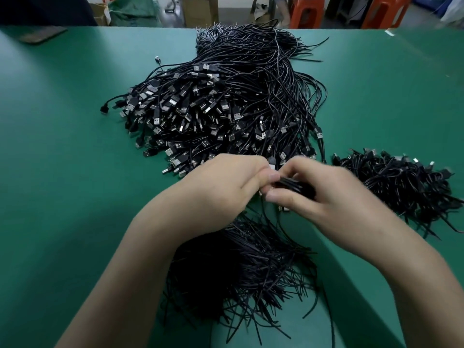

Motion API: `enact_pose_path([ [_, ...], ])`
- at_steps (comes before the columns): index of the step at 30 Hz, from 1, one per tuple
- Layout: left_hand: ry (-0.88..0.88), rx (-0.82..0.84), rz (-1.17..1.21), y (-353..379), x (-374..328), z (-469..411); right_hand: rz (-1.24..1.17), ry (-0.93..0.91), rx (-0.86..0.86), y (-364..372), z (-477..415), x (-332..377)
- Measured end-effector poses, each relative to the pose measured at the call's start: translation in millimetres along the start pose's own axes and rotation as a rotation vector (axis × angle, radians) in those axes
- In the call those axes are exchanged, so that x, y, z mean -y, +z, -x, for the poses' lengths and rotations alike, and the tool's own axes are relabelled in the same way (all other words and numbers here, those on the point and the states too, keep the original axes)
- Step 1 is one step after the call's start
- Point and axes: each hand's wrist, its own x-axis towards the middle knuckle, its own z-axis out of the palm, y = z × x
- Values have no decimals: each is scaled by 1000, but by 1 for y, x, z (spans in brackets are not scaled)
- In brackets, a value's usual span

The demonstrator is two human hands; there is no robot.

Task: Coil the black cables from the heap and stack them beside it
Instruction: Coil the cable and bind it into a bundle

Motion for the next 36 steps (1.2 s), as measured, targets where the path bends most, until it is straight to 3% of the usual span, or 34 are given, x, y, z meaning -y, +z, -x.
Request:
enact_pose_path([
  [3,-8,-176,236,0,-1,-1,-317,105,-186,-13,2,-8],
  [5,17,-250,412,1,-5,-3,-597,146,-194,-16,1,-10],
  [8,-10,-191,597,10,-12,-7,-731,80,-175,-1,-2,-2],
  [12,-11,-61,763,21,-17,-9,-809,-7,-342,20,-7,10],
  [22,-15,-9,746,25,-17,-9,-716,6,-394,26,-7,15],
  [27,-92,15,534,16,-9,-7,-769,32,-453,27,-8,11],
  [29,-131,-65,394,7,1,-4,-728,83,-511,23,-9,5],
  [32,42,-201,417,-5,6,-2,-778,73,-325,18,-6,4],
  [36,202,23,713,-2,2,1,-983,-40,37,19,-1,16],
])
